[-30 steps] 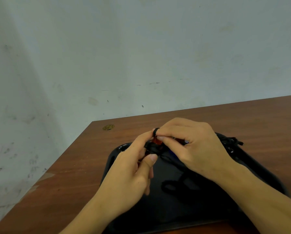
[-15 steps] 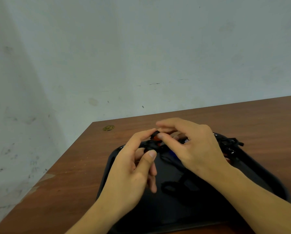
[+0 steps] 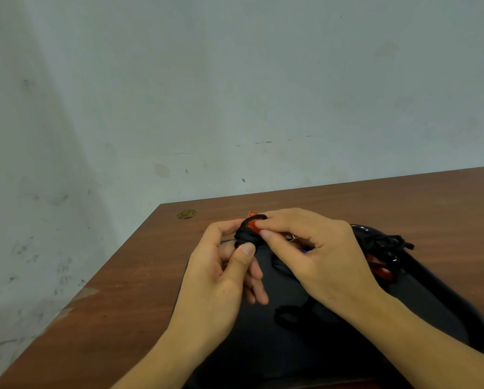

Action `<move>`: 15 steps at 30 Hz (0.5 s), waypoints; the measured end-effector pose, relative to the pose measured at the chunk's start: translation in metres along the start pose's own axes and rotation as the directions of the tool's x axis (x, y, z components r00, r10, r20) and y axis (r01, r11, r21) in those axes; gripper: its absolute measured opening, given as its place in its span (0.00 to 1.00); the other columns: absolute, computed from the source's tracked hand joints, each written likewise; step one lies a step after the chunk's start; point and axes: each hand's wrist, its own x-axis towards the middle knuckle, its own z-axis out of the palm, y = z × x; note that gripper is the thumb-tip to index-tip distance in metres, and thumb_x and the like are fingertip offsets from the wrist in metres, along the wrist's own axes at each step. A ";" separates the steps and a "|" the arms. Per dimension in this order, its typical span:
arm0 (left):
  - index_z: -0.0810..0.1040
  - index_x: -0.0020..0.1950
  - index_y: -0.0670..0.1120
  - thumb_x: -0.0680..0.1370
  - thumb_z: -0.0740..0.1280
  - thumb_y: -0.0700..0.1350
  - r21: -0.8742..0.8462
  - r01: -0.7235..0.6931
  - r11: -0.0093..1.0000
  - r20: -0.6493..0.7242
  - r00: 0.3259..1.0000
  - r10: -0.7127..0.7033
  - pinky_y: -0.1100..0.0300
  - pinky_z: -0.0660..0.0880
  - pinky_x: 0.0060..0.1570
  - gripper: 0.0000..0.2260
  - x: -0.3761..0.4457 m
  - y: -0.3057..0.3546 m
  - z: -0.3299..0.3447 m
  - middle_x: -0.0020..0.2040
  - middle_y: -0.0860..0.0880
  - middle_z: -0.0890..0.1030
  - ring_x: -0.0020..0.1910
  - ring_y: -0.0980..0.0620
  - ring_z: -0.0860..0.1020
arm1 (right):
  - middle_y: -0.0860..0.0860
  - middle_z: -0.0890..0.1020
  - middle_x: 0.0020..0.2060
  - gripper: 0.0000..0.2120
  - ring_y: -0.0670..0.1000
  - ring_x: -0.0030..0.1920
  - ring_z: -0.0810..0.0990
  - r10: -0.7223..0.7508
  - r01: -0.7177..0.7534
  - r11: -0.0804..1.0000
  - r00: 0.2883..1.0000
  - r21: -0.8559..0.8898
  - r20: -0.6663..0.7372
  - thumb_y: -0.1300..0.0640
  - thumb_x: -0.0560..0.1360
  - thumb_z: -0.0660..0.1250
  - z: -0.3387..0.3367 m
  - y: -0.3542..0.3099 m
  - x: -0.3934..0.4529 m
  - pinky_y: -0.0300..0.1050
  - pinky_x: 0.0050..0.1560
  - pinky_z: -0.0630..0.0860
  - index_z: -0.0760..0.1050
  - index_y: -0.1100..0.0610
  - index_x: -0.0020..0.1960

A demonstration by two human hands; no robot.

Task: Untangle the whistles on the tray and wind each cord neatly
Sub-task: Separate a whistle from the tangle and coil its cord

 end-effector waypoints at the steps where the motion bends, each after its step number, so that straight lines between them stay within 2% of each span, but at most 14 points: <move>1: 0.72 0.63 0.46 0.82 0.61 0.37 0.000 -0.003 1.000 0.002 1.000 0.003 0.56 0.74 0.25 0.11 0.000 0.000 0.000 0.33 0.43 0.80 0.25 0.42 0.79 | 0.39 0.85 0.50 0.11 0.39 0.52 0.83 0.034 -0.034 0.999 0.999 0.022 -0.010 0.58 0.76 0.72 0.000 0.000 0.000 0.39 0.47 0.81 0.84 0.49 0.57; 5: 0.72 0.63 0.47 0.82 0.61 0.37 0.022 -0.021 1.000 0.018 1.000 0.021 0.56 0.75 0.26 0.11 0.001 -0.001 -0.001 0.33 0.43 0.80 0.25 0.41 0.80 | 0.39 0.85 0.49 0.18 0.39 0.49 0.84 0.138 -0.137 0.988 0.990 0.076 -0.003 0.53 0.75 0.72 0.000 -0.002 0.001 0.36 0.43 0.81 0.79 0.47 0.64; 9: 0.71 0.62 0.46 0.82 0.60 0.36 0.024 -0.031 0.999 0.019 0.999 0.030 0.57 0.74 0.26 0.10 0.001 -0.002 -0.001 0.33 0.43 0.80 0.25 0.42 0.79 | 0.38 0.85 0.45 0.09 0.41 0.50 0.83 0.189 -0.188 0.978 0.982 0.093 -0.002 0.55 0.75 0.73 0.000 -0.003 0.001 0.37 0.45 0.80 0.84 0.46 0.54; 11: 0.72 0.61 0.46 0.82 0.60 0.36 0.022 -0.035 0.999 0.024 0.999 0.034 0.57 0.74 0.26 0.10 0.001 -0.002 -0.001 0.33 0.43 0.80 0.25 0.42 0.79 | 0.40 0.85 0.45 0.06 0.44 0.51 0.83 0.231 -0.231 0.957 0.973 0.176 0.022 0.57 0.75 0.73 0.001 -0.003 0.000 0.42 0.48 0.81 0.84 0.47 0.50; 13: 0.72 0.61 0.45 0.82 0.60 0.35 0.027 -0.036 0.999 0.028 0.999 0.035 0.56 0.74 0.25 0.09 0.002 -0.003 -0.001 0.33 0.43 0.80 0.25 0.42 0.79 | 0.42 0.84 0.44 0.05 0.47 0.50 0.83 0.282 -0.286 0.926 0.958 0.246 0.052 0.57 0.75 0.73 0.002 -0.003 -0.001 0.51 0.46 0.82 0.83 0.47 0.47; 15: 0.72 0.61 0.45 0.82 0.60 0.36 0.044 -0.039 0.998 0.036 0.999 0.037 0.56 0.75 0.26 0.09 0.002 -0.003 -0.002 0.33 0.43 0.80 0.25 0.41 0.79 | 0.44 0.84 0.43 0.04 0.48 0.47 0.83 0.300 -0.309 0.913 0.951 0.268 0.075 0.57 0.75 0.73 0.003 -0.004 -0.001 0.50 0.42 0.83 0.83 0.48 0.46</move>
